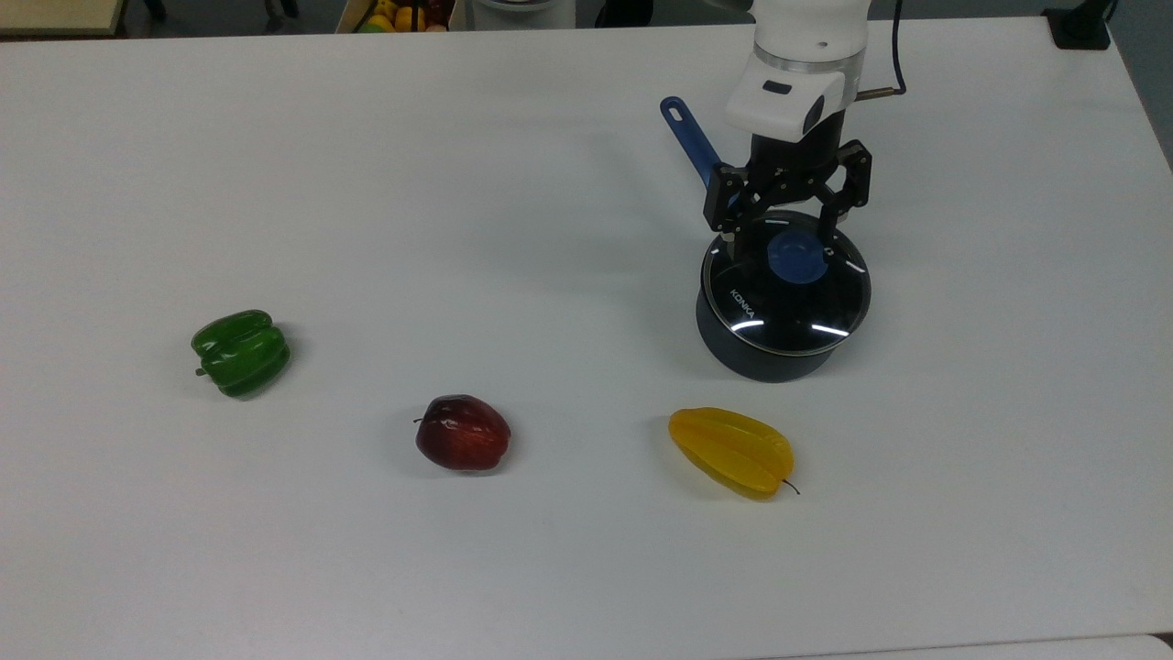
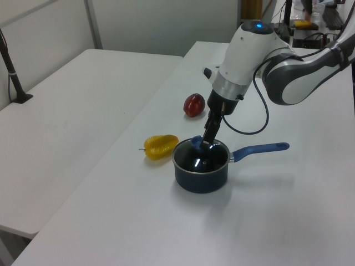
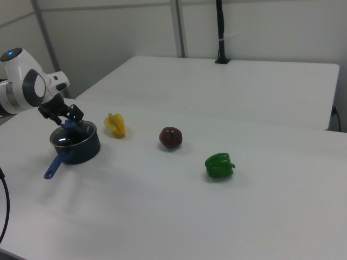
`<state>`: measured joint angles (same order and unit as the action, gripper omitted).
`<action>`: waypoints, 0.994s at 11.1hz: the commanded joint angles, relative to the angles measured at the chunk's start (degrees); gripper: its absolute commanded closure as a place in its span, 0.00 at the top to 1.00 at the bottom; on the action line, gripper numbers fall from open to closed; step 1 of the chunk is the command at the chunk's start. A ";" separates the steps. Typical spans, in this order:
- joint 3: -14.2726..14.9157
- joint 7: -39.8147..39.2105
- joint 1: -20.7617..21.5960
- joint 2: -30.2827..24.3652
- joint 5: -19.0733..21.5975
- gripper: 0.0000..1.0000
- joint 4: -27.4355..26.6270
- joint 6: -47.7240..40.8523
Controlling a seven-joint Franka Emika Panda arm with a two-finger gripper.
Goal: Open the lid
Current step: 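Lower the open gripper around the blue knob of the glass lid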
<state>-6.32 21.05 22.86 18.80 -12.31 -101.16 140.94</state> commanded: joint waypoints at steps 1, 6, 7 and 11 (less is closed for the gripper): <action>0.08 1.98 0.52 0.97 -1.58 1.00 1.14 1.18; 0.00 1.45 0.78 1.32 -2.36 1.00 1.85 1.18; 0.08 1.45 0.78 1.76 -2.72 1.00 1.85 1.18; 0.08 1.62 1.30 2.03 -2.81 0.96 1.94 1.18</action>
<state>-6.33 21.21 23.34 20.48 -13.72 -99.72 140.94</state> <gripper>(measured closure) 0.000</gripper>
